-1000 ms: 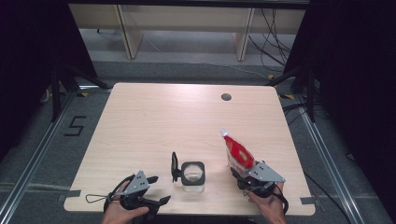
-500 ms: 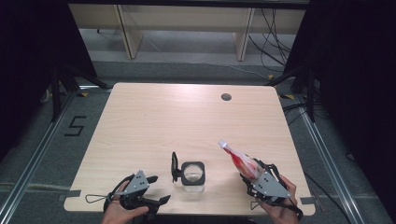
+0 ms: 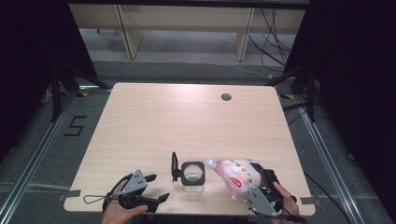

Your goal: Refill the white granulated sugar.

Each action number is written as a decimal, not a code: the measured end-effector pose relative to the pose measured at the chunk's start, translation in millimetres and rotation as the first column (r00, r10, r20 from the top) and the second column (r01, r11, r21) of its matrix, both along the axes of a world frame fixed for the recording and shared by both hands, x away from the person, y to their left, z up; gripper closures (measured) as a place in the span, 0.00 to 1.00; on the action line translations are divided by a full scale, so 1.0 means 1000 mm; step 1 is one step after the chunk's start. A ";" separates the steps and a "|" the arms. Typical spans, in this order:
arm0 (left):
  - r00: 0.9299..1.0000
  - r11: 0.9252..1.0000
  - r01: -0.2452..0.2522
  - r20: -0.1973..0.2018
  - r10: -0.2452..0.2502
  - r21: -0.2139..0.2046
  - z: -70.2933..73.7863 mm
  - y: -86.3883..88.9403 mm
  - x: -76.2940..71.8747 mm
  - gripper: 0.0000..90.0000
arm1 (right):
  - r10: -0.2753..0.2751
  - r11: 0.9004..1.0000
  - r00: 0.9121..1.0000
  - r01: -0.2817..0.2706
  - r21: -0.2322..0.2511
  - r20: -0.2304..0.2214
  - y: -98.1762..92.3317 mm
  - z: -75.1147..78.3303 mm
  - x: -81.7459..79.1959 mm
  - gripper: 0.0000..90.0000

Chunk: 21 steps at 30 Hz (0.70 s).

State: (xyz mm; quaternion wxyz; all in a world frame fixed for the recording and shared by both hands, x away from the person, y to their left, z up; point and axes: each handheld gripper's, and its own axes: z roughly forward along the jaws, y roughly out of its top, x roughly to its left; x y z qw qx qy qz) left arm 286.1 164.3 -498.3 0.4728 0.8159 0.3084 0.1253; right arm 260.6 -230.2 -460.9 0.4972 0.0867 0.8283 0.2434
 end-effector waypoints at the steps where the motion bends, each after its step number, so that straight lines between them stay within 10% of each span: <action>1: 1.000 1.000 0.002 0.002 -0.002 0.004 0.000 0.000 0.000 0.20 | 0.000 1.000 1.000 0.000 -0.020 0.014 0.002 -0.001 -0.001 0.41; 7: 1.000 1.000 0.008 0.002 -0.008 -0.003 -0.001 0.000 0.000 0.20 | 0.020 0.993 0.999 -0.015 -0.116 0.038 0.009 -0.006 -0.003 0.42; 8: 1.000 1.000 0.000 -0.002 0.000 -0.005 -0.001 -0.001 0.000 0.20 | 0.031 0.972 0.996 -0.012 -0.233 0.080 0.009 -0.004 -0.001 0.42; 12: 1.000 1.000 -0.007 -0.005 0.007 -0.016 -0.001 -0.002 0.000 0.20 | 0.030 0.957 0.996 -0.003 -0.290 0.088 0.012 -0.007 -0.001 0.42; 13: 1.000 1.000 0.007 0.005 -0.007 -0.007 0.000 -0.001 0.001 0.20 | 0.073 0.938 0.991 -0.029 -0.346 0.114 0.012 -0.005 0.002 0.42; 18: 1.000 1.000 -0.002 0.003 0.002 -0.022 -0.001 -0.002 0.000 0.20 | 0.029 0.931 0.991 0.021 -0.364 0.132 0.017 -0.008 -0.001 0.42; 19: 1.000 1.000 -0.002 -0.001 0.002 -0.020 0.000 -0.002 0.000 0.20 | 0.105 0.899 0.980 -0.021 -0.437 0.170 0.017 -0.004 0.004 0.42; 21: 1.000 1.000 0.002 0.011 -0.002 -0.014 0.000 -0.001 0.001 0.20 | 0.067 0.908 0.984 0.007 -0.418 0.163 0.019 -0.007 0.002 0.42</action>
